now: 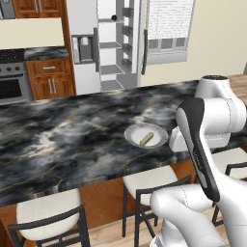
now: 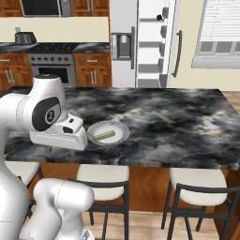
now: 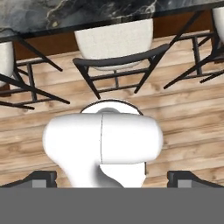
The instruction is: Retrieve the butter from the fridge and place it on a plate on the dining table. Then retrieve the butter knife by the fridge and place it near the plate.
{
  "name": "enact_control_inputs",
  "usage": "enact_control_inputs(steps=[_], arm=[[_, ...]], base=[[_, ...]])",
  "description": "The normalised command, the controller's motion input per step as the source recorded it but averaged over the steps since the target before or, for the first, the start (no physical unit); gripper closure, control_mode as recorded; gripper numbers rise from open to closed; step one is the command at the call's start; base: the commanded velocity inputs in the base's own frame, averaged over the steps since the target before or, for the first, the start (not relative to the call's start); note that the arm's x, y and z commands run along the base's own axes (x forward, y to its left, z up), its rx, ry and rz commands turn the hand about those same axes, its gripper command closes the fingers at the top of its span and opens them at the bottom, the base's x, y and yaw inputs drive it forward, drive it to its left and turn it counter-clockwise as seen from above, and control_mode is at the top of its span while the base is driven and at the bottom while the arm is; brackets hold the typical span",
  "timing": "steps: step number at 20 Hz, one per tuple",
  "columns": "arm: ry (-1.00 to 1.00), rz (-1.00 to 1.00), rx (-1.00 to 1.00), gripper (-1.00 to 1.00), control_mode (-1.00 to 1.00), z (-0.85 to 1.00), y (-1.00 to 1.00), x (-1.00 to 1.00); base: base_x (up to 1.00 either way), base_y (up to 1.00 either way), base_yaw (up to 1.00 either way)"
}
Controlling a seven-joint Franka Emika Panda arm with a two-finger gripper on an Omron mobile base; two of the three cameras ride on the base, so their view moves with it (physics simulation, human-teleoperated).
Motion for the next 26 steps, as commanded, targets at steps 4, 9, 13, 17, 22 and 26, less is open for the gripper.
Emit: enact_control_inputs(steps=[4,9,13,17,22,26], arm=[[0.00,0.00,0.00,-1.00,-1.00,0.00,0.00,0.00],[0.00,0.00,0.00,-1.00,1.00,0.00,0.01,-0.03],[0.00,0.00,0.00,-1.00,1.00,0.00,0.00,0.00],[0.00,0.00,0.00,-1.00,1.00,0.00,0.00,0.00],[0.00,0.00,0.00,-1.00,1.00,0.00,0.00,0.00],[0.00,0.00,0.00,-1.00,1.00,0.00,0.00,0.00]], base=[[0.00,0.00,0.00],[-0.08,0.03,0.00],[-0.41,0.34,0.00],[-0.33,0.65,0.00],[-0.35,0.82,0.03],[-0.70,0.83,0.12]])
